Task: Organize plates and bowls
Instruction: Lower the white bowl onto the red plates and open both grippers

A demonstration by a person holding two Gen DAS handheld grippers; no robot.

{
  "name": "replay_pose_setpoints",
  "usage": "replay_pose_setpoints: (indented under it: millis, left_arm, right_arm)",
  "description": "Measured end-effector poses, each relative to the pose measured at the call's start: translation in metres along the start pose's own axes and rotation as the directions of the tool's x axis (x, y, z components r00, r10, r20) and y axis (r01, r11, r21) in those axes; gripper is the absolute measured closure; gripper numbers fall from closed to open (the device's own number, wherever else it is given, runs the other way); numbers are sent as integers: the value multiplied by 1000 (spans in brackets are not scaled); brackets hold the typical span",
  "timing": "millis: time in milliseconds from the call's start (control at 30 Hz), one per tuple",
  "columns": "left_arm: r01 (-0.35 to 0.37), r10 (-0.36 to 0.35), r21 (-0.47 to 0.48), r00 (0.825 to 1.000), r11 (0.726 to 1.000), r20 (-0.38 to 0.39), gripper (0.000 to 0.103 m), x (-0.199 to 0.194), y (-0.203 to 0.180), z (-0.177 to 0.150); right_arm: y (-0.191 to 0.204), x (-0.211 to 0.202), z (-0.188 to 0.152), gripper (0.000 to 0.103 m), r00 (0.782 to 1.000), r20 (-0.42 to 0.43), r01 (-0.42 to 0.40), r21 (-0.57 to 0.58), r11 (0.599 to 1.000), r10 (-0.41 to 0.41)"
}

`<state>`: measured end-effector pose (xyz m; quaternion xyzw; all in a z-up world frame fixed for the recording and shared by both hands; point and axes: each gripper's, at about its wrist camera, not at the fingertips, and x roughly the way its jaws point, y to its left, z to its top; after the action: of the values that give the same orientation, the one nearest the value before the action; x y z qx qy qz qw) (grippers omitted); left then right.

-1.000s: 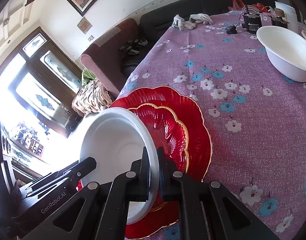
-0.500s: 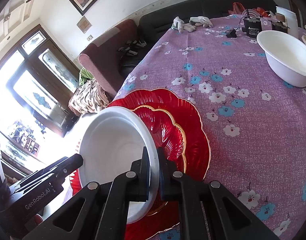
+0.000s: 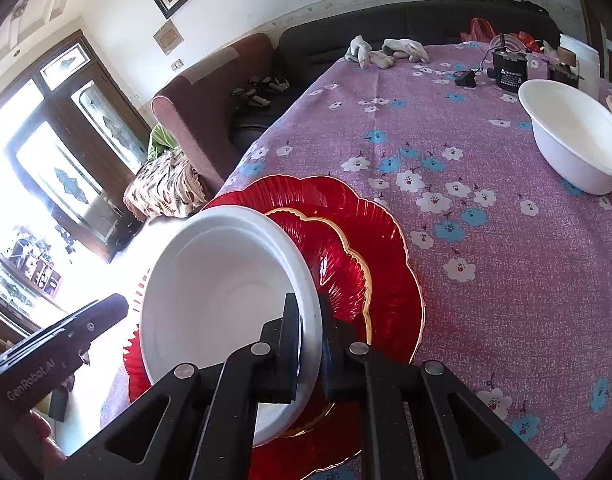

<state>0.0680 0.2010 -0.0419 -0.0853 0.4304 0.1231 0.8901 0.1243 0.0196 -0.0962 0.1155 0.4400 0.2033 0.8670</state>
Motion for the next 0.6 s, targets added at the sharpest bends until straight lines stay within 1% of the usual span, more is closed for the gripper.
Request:
replay_pose_setpoints:
  millis: [67, 167, 200, 267, 300, 333, 400, 500, 567, 600]
  left_arm:
    - [0, 1, -7, 1000, 1000, 11, 64, -4, 3, 0]
    - [7, -7, -12, 1000, 1000, 10, 64, -4, 5, 1]
    - [7, -7, -12, 1000, 1000, 7, 64, -3, 5, 0]
    - [11, -11, -17, 1000, 1000, 5, 64, -3, 5, 0]
    - [17, -17, -21, 1000, 1000, 2, 64, -2, 6, 0]
    - [21, -21, -26, 1000, 999, 1, 64, -3, 7, 0]
    - [19, -19, -32, 1000, 999, 4, 64, -4, 9, 0]
    - [30, -30, -44, 1000, 999, 5, 64, -6, 12, 0]
    - [26, -26, -41, 1000, 999, 5, 64, -7, 12, 0]
    - [23, -23, -41, 1000, 999, 7, 64, -7, 13, 0]
  right_arm:
    - [4, -2, 1, 91, 1000, 8, 16, -26, 1000, -16]
    - [17, -10, 2, 91, 995, 59, 84, -108, 991, -78]
    - [21, -13, 3, 89, 993, 73, 101, -133, 986, -92]
    - [28, -19, 6, 79, 990, 93, 117, -178, 977, -102]
    - [31, -21, 8, 66, 989, 102, 121, -195, 973, -103]
    - [33, -24, 9, 57, 988, 113, 126, -206, 970, -105]
    - [33, -30, 10, 48, 984, 141, 140, -205, 969, -112]
    - [34, -31, 11, 47, 986, 128, 134, -220, 966, -108]
    - [26, -42, 15, 46, 974, 187, 162, -183, 970, -128]
    - [22, -45, 17, 46, 972, 199, 159, -164, 973, -126]
